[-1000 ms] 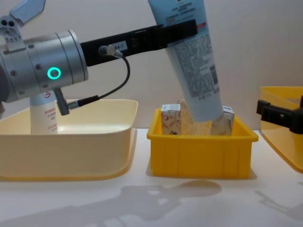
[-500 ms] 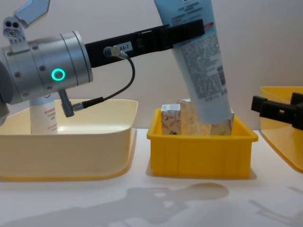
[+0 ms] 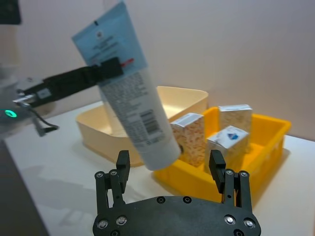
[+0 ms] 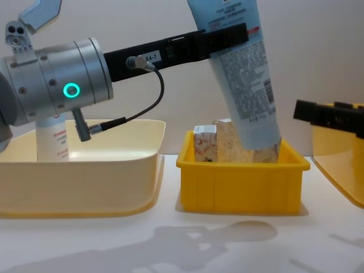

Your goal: Bimanual collaborative sorting of washing and personal care products

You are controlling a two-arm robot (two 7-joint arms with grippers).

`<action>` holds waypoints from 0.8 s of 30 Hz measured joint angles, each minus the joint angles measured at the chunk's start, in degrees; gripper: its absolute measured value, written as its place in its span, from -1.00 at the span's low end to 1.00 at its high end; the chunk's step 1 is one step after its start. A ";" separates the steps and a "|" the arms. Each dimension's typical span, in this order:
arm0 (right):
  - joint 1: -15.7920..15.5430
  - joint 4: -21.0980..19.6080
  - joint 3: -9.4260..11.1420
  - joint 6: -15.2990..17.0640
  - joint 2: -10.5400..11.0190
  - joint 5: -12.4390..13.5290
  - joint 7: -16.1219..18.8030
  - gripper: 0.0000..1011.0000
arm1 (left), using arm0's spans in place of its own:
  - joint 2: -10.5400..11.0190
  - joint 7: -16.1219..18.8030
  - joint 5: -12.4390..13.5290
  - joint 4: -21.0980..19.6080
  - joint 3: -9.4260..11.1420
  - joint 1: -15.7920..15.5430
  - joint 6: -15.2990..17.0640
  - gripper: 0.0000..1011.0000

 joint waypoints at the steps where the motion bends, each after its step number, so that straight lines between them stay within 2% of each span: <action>1: 0.12 -0.04 0.01 0.26 0.15 0.63 0.70 0.98 | 0.00 0.00 -0.01 0.00 0.01 0.00 0.00 -0.58; 3: 0.77 -0.09 -0.09 1.06 0.70 2.38 2.71 0.98 | 0.00 -0.02 -0.02 0.00 0.02 0.00 0.00 -0.58; 9: 2.40 -0.09 -1.00 2.18 0.93 4.49 5.09 0.98 | -0.01 -0.05 -0.05 0.00 0.06 0.00 0.00 -0.58; 24: 5.00 0.13 -3.48 2.11 -0.12 4.86 5.00 0.98 | -0.01 -0.10 -0.05 0.00 0.09 0.00 0.00 -0.58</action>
